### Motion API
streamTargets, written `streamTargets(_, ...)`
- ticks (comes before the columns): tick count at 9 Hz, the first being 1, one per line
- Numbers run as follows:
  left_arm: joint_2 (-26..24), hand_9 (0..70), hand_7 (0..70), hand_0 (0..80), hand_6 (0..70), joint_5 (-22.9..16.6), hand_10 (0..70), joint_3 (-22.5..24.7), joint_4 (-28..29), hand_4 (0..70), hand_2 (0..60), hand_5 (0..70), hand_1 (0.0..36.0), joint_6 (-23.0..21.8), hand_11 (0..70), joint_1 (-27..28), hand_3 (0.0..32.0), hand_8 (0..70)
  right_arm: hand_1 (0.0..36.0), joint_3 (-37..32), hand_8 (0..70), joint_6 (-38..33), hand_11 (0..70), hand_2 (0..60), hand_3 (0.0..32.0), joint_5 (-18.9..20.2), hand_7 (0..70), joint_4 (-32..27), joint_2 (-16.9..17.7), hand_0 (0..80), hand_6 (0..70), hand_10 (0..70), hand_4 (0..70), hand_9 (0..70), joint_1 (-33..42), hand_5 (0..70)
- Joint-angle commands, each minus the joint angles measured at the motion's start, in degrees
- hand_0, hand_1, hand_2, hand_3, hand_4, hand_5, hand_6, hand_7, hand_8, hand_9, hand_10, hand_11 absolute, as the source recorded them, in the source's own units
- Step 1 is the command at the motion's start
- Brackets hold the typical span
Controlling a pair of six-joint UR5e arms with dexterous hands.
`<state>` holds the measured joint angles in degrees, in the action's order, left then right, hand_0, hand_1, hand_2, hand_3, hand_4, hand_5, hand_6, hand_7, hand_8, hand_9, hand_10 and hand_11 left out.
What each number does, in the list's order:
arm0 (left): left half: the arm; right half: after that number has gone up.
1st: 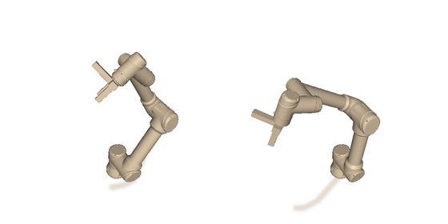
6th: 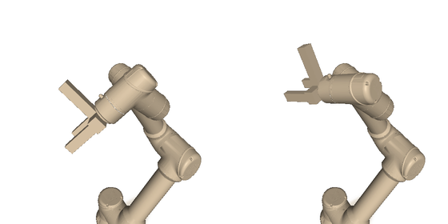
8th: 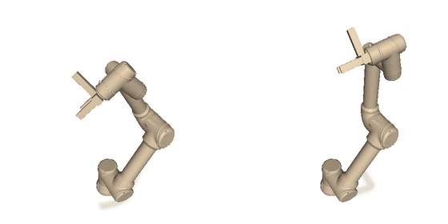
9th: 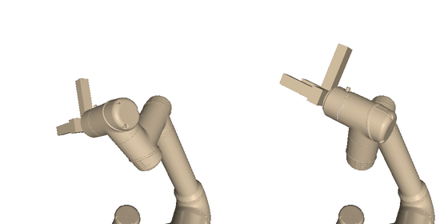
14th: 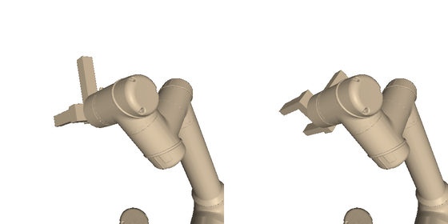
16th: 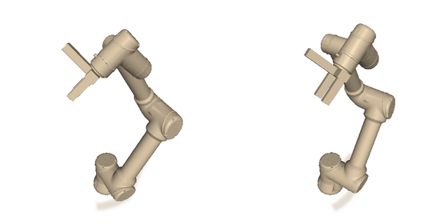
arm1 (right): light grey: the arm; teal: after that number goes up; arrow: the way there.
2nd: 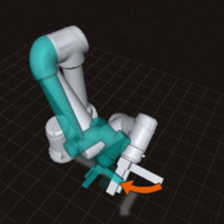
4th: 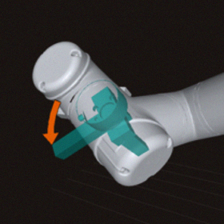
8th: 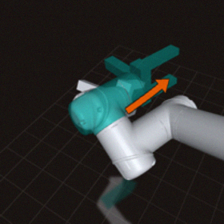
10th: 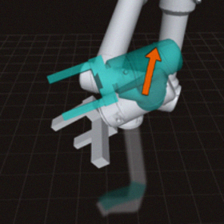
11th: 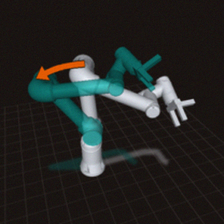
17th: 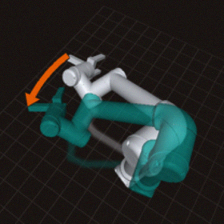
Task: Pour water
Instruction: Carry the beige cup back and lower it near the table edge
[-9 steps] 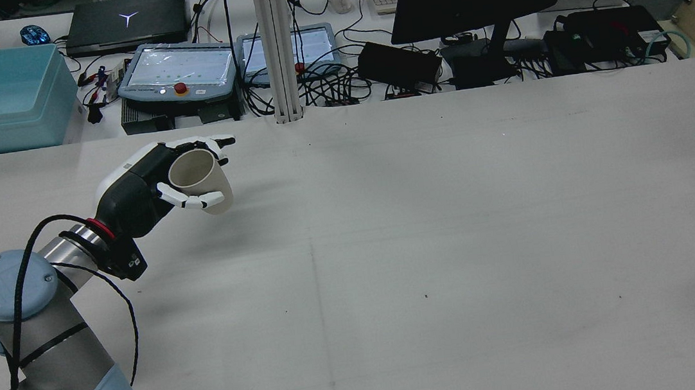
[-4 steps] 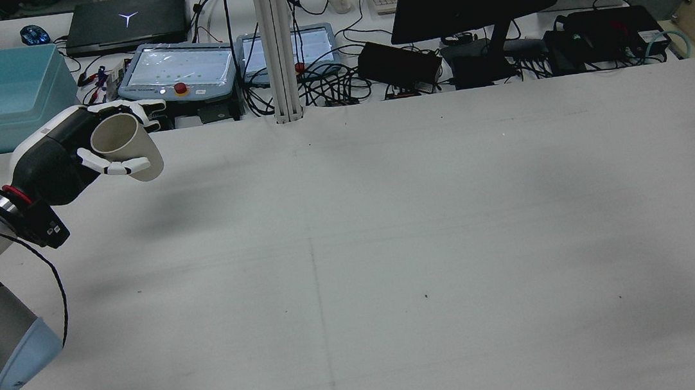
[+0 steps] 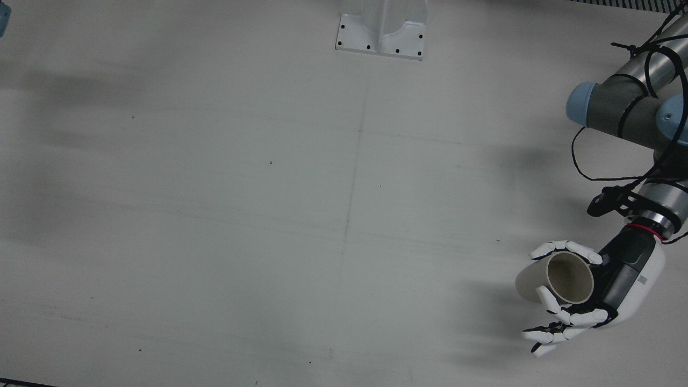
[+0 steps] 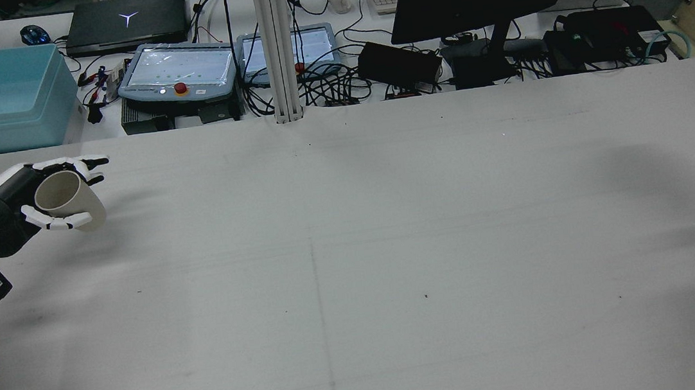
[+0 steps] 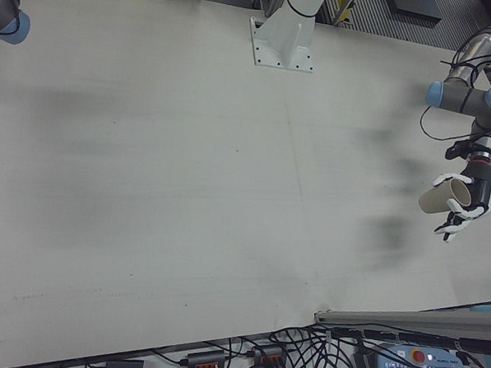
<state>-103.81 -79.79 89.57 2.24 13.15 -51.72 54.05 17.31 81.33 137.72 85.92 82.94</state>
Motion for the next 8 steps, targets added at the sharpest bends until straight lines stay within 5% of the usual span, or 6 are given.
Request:
streamTargets(1,6.07,10.1,21.5,80.0,23.8,0.08,12.0,-7.19,11.44,70.0,60.0,70.0,36.0,0.56,20.7,-0.48,0.0,14.4,36.0,-10.55,70.0,-0.34,54.4,60.0,0.0,-1.51,70.0,-5.18,-4.36,71.2,70.0,36.7,20.5,70.0,-0.4,31.0)
streamTargets(4,7.66,10.4,21.3,80.0,24.4,0.08,11.8,-17.74,21.03,70.0,60.0,70.0,36.0,3.18,20.4,-1.71,0.0,15.0,36.0,-10.55,70.0,-0.34,51.6,60.0,0.0,-2.76,70.0,-5.18,-4.27,69.2,70.0,34.6,20.9,70.0,-1.28,30.5)
streamTargets(5,8.62,10.4,21.0,80.0,24.8,0.08,11.6,-18.37,22.45,70.0,53.4,70.0,36.0,4.24,20.3,-1.71,0.0,15.3,36.0,-10.46,70.0,-0.34,51.1,60.0,0.0,-2.76,70.0,-5.18,-4.36,69.4,70.0,34.2,21.1,70.0,-1.37,30.4)
streamTargets(6,8.89,10.4,20.9,80.0,24.4,0.08,11.2,-18.38,22.46,68.4,20.4,70.0,36.0,4.34,19.8,-1.71,0.0,15.5,36.0,-10.37,70.0,-0.43,49.7,60.0,0.0,-2.76,70.0,-5.18,-4.27,70.8,70.0,33.1,20.7,70.0,-1.37,30.2)
streamTargets(7,8.98,10.0,20.9,80.0,23.4,0.08,10.4,-18.47,22.46,61.0,0.0,70.0,36.0,4.51,18.7,-1.71,0.0,15.3,36.0,-10.29,70.0,-0.34,48.6,60.0,0.0,-2.76,70.0,-5.18,-4.27,71.4,70.0,32.1,20.6,70.0,-1.37,30.0)
streamTargets(8,8.98,8.0,19.5,80.0,21.3,0.08,8.6,-18.38,22.46,55.9,0.0,70.0,33.2,5.12,15.7,-1.8,0.0,13.6,36.0,-10.28,70.0,-0.34,48.0,60.0,0.0,-2.76,70.0,-5.18,-4.27,72.0,70.0,31.7,20.2,70.0,-1.37,29.9)
